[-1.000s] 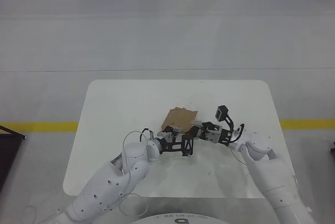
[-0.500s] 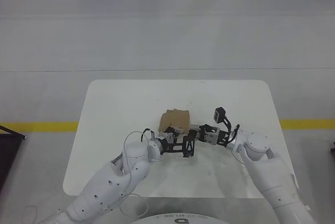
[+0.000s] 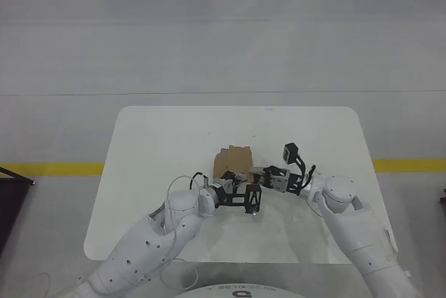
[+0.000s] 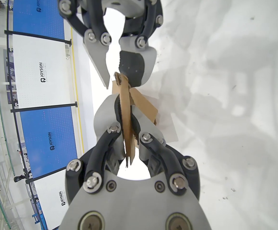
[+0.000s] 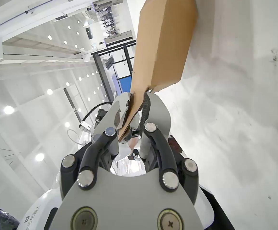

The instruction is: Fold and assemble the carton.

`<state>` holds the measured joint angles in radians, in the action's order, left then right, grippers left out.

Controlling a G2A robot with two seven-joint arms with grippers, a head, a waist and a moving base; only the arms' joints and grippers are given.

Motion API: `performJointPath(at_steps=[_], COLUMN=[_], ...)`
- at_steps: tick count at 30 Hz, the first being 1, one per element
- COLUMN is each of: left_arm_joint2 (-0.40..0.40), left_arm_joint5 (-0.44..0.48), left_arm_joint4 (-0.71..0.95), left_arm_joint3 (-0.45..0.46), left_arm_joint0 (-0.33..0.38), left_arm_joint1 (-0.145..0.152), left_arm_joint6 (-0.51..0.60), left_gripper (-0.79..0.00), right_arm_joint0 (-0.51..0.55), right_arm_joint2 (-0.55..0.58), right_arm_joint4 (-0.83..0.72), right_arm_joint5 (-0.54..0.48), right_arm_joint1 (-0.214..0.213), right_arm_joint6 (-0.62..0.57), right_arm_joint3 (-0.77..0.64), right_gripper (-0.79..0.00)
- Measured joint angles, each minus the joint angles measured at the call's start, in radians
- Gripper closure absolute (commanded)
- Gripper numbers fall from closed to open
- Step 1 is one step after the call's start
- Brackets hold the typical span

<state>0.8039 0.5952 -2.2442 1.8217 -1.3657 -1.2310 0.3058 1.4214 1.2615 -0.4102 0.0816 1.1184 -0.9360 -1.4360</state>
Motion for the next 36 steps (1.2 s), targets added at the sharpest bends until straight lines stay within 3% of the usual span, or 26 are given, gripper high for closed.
performJointPath(at_steps=[2, 5, 6, 7, 8, 13, 19, 23, 26, 32, 36], left_arm_joint2=[-0.004, -0.006, -0.007, -0.007, -0.007, 0.024, 0.157, 0.274, 0.320, 0.334, 0.335], left_arm_joint5=[0.005, 0.010, 0.010, 0.011, 0.014, -0.013, -0.034, -0.014, 0.026, 0.120, 0.131], left_arm_joint4=[-0.004, -0.008, -0.008, -0.009, -0.009, 0.005, 0.140, 0.379, 0.628, 1.101, 1.141], left_arm_joint3=[-0.002, -0.004, -0.004, -0.004, -0.004, 0.020, 0.016, -0.024, -0.061, -0.128, -0.128], left_arm_joint0=[0.003, 0.005, 0.006, 0.006, 0.006, -0.024, -0.133, -0.186, -0.191, -0.147, -0.138], left_arm_joint1=[0.000, -0.001, -0.001, -0.001, 0.000, 0.006, 0.037, 0.047, 0.042, 0.028, 0.028], left_arm_joint6=[-0.005, -0.009, -0.010, -0.010, -0.012, -0.022, -0.151, -0.265, -0.320, -0.349, -0.350], left_gripper=[0.000, 0.000, -0.111, -0.354, -0.785, -0.785, -0.785, -0.785, -0.785, -0.785, -0.785], right_arm_joint0=[-0.002, -0.006, -0.007, -0.007, -0.008, -0.002, 0.006, 0.009, 0.013, 0.029, 0.041], right_arm_joint2=[-0.005, -0.010, -0.011, -0.012, -0.012, 0.009, 0.059, 0.085, 0.097, 0.112, 0.112], right_arm_joint4=[0.003, 0.015, 0.022, 0.029, 0.040, 0.063, 0.052, 0.049, 0.064, 0.082, 0.092], right_arm_joint5=[-0.001, -0.009, -0.014, -0.021, -0.037, -0.133, -0.249, -0.330, -0.383, -0.466, -0.496], right_arm_joint1=[0.000, -0.001, -0.001, -0.001, -0.002, -0.007, -0.016, -0.022, -0.025, -0.031, -0.033], right_arm_joint6=[0.002, 0.009, 0.013, 0.018, 0.021, 0.034, 0.015, -0.017, -0.027, -0.036, -0.031], right_arm_joint3=[0.003, 0.007, 0.007, 0.007, 0.005, 0.005, 0.032, 0.039, 0.034, 0.012, -0.007], right_gripper=[0.000, 0.000, 0.000, 0.000, 0.000, 0.000, 0.000, 0.000, 0.000, 0.000, 0.000])
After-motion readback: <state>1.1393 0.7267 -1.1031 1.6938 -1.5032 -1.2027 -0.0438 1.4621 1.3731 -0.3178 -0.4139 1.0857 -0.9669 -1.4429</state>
